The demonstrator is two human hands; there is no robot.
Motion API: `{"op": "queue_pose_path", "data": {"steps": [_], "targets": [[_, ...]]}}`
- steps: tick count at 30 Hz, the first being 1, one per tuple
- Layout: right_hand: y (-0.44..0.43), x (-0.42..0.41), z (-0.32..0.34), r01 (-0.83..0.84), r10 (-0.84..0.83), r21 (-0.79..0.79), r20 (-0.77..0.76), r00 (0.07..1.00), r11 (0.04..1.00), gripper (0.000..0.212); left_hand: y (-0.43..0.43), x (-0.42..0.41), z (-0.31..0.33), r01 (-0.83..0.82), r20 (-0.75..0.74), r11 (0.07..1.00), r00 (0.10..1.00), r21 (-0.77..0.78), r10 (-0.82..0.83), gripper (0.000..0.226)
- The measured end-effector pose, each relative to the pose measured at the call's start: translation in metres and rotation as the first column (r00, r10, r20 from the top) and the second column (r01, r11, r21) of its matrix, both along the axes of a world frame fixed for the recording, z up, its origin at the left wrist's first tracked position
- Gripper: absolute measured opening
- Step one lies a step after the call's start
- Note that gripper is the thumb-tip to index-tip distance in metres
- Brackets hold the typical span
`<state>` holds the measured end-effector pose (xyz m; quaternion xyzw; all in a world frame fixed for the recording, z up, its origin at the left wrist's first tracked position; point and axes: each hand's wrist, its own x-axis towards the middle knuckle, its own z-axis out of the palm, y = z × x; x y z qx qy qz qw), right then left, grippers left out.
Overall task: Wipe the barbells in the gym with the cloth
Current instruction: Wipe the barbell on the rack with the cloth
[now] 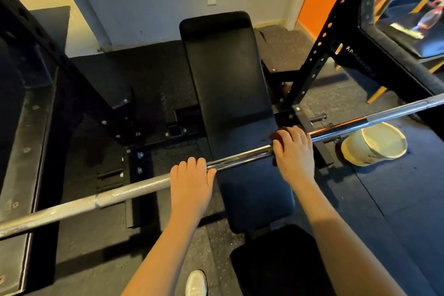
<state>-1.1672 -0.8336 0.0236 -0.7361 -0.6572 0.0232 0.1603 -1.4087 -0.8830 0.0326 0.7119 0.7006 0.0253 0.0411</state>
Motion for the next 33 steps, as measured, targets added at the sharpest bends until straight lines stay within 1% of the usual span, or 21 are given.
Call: {"op": "queue_pose_path", "data": {"steps": [1,2,3,6,8,9,11,13,14,15,17,19,21,22,24,26,27,28,29,31,33], "targets": [[-0.001,-0.018,-0.002,0.072,-0.071,0.025,-0.039,0.997,0.997,0.026,0.001,-0.001,0.001,0.008,-0.001,0.999,1.0,-0.031,-0.008,0.037],[-0.004,-0.037,-0.004,0.087,-0.084,0.036,-0.065,0.994,0.996,0.026,0.002,-0.002,0.002,0.013,-0.004,0.998,1.0,-0.059,-0.013,0.035],[-0.007,-0.052,-0.004,0.042,-0.039,0.045,-0.071,0.997,0.998,0.03,0.005,-0.003,0.004,0.02,-0.007,0.997,1.0,-0.075,-0.021,0.035],[-0.02,-0.052,-0.001,-0.265,0.265,-0.006,0.01,0.964,0.964,0.039,0.011,-0.005,0.009,0.051,-0.008,0.991,0.999,-0.124,-0.052,0.036],[-0.016,-0.022,0.005,-0.345,0.35,-0.072,0.072,0.934,0.936,0.045,0.014,-0.006,0.01,0.063,-0.015,0.986,0.998,-0.152,-0.066,0.036],[-0.011,-0.008,0.008,-0.309,0.317,-0.096,0.089,0.944,0.946,0.046,0.014,-0.007,0.011,0.064,-0.018,0.985,0.998,-0.16,-0.068,0.036],[0.0,0.004,0.011,-0.121,0.124,-0.088,0.038,0.992,0.989,0.041,0.014,-0.007,0.012,0.06,-0.023,0.984,0.998,-0.17,-0.065,0.036],[0.004,-0.016,0.009,0.073,-0.075,-0.043,-0.028,0.997,0.996,0.033,0.012,-0.006,0.013,0.051,-0.024,0.984,0.998,-0.17,-0.056,0.036],[0.001,-0.036,0.008,0.109,-0.11,-0.023,-0.05,0.993,0.994,0.03,0.012,-0.006,0.012,0.048,-0.028,0.984,0.998,-0.169,-0.054,0.036],[-0.006,-0.056,0.006,0.074,-0.075,-0.017,-0.062,0.995,0.997,0.029,0.012,-0.005,0.012,0.044,-0.032,0.984,0.998,-0.171,-0.051,0.036],[-0.029,-0.08,-0.001,-0.152,0.15,-0.028,-0.043,0.988,0.988,0.036,0.011,-0.003,0.012,0.036,-0.039,0.983,0.998,-0.179,-0.044,0.036],[-0.034,-0.066,0.002,-0.356,0.355,-0.037,-0.014,0.935,0.934,0.044,0.011,-0.002,0.011,0.028,-0.035,0.981,0.999,-0.191,-0.035,0.037],[-0.019,-0.036,0.006,-0.414,0.417,-0.095,0.007,0.909,0.905,0.045,0.009,-0.002,0.01,0.014,-0.019,0.981,1.0,-0.193,-0.018,0.038],[-0.01,-0.022,0.008,-0.375,0.379,-0.13,0.005,0.925,0.918,0.042,0.008,-0.001,0.01,0.011,-0.008,0.981,1.0,-0.192,-0.013,0.039],[0.006,-0.009,0.011,-0.18,0.176,-0.129,-0.04,0.984,0.975,0.034,0.007,-0.001,0.01,0.004,0.019,0.983,1.0,-0.185,-0.001,0.039],[0.008,-0.033,0.013,0.012,-0.018,-0.094,-0.064,0.998,0.995,0.028,0.006,-0.001,0.011,-0.008,0.034,0.983,0.999,-0.183,0.014,0.037],[0.003,-0.052,0.012,0.018,-0.024,-0.087,-0.065,0.998,0.996,0.027,0.005,0.0,0.011,-0.009,0.034,0.984,0.999,-0.178,0.016,0.038],[-0.005,-0.071,0.011,-0.061,0.055,-0.085,-0.066,0.996,0.995,0.026,0.003,0.001,0.012,-0.01,0.036,0.985,0.999,-0.174,0.016,0.038],[-0.014,-0.083,0.009,-0.197,0.192,-0.085,-0.06,0.98,0.977,0.026,0.001,0.001,0.012,-0.006,0.042,0.985,0.999,-0.174,0.014,0.04],[-0.025,-0.082,0.006,-0.421,0.416,-0.095,-0.067,0.907,0.902,0.033,-0.001,-0.001,0.013,0.01,0.07,0.98,0.998,-0.199,0.004,0.047],[-0.016,-0.058,0.008,-0.476,0.474,-0.141,-0.049,0.879,0.868,0.039,-0.005,-0.01,0.014,-0.015,0.07,0.971,0.997,-0.24,0.033,0.056]]}}
